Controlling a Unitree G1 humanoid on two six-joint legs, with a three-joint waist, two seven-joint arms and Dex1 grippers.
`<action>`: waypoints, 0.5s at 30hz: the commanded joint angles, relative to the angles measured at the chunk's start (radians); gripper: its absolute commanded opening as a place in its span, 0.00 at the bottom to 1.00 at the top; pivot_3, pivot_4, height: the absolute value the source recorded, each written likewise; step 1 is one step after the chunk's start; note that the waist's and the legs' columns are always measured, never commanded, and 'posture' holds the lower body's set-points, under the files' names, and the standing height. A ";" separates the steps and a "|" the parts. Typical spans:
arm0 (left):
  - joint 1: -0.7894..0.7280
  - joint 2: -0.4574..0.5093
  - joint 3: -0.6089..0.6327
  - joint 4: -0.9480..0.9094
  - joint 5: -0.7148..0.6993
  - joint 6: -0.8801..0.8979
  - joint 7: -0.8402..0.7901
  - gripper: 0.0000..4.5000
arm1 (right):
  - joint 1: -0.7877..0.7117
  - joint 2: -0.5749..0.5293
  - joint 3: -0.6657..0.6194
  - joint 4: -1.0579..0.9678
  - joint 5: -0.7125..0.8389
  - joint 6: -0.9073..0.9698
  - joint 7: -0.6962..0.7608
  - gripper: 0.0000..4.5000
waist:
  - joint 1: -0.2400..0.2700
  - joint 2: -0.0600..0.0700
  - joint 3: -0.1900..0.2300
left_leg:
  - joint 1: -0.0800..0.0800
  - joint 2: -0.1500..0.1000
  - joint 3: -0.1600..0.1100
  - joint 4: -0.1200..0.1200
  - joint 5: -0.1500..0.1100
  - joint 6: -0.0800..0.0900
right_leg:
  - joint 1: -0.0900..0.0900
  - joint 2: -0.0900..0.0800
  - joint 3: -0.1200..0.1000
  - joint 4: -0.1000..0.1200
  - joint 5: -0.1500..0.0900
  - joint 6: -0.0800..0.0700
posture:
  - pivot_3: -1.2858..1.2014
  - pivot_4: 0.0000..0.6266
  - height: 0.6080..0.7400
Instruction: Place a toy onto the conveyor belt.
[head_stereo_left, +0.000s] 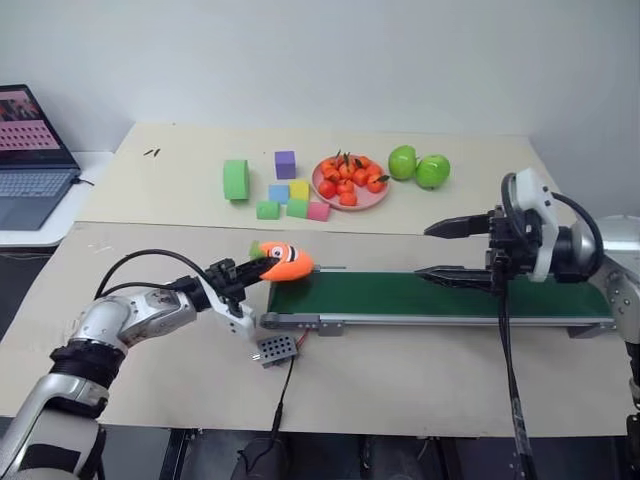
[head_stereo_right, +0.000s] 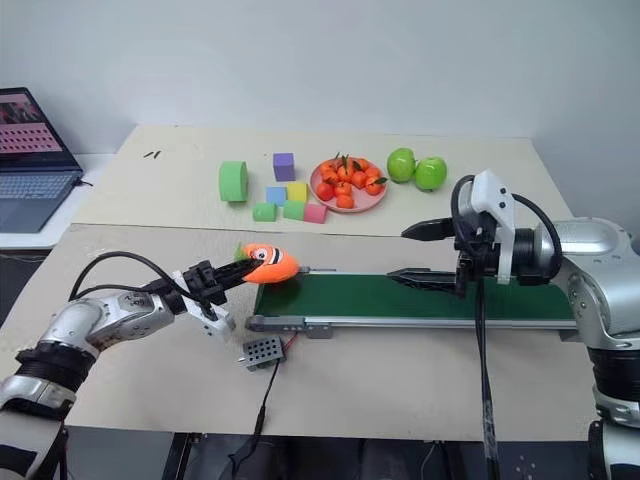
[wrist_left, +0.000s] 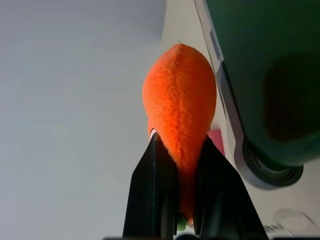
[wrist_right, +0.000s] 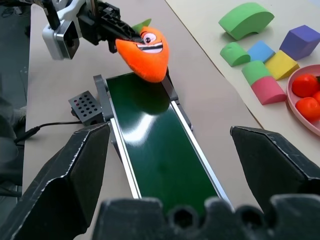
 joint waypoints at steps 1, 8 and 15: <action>-0.030 -0.002 -0.019 -0.014 -0.020 -0.029 0.006 0.01 | 0.004 -0.016 -0.058 -0.044 0.018 -0.005 -0.014 1.00 | 0.000 0.000 0.000 | 0.000 0.000 0.000 0.000 0.000 0.000 | 0.000 0.000 0.000 0.000 0.000 0.000 | 0.52 0.24 0.99; -0.040 0.012 -0.048 0.005 -0.012 -0.057 0.007 0.01 | 0.026 -0.018 -0.075 -0.059 0.023 0.000 -0.026 1.00 | -0.001 0.000 0.000 | 0.000 0.000 0.000 0.001 0.000 0.000 | 0.000 0.000 0.000 0.000 0.000 0.000 | 0.52 0.24 0.99; -0.074 0.009 -0.069 0.065 -0.038 -0.074 -0.024 0.10 | 0.026 -0.015 -0.074 -0.057 0.020 -0.004 -0.027 1.00 | -0.001 0.000 0.000 | 0.000 0.000 0.000 0.001 0.000 0.000 | 0.000 0.000 0.000 0.001 0.000 0.000 | 0.52 0.24 0.99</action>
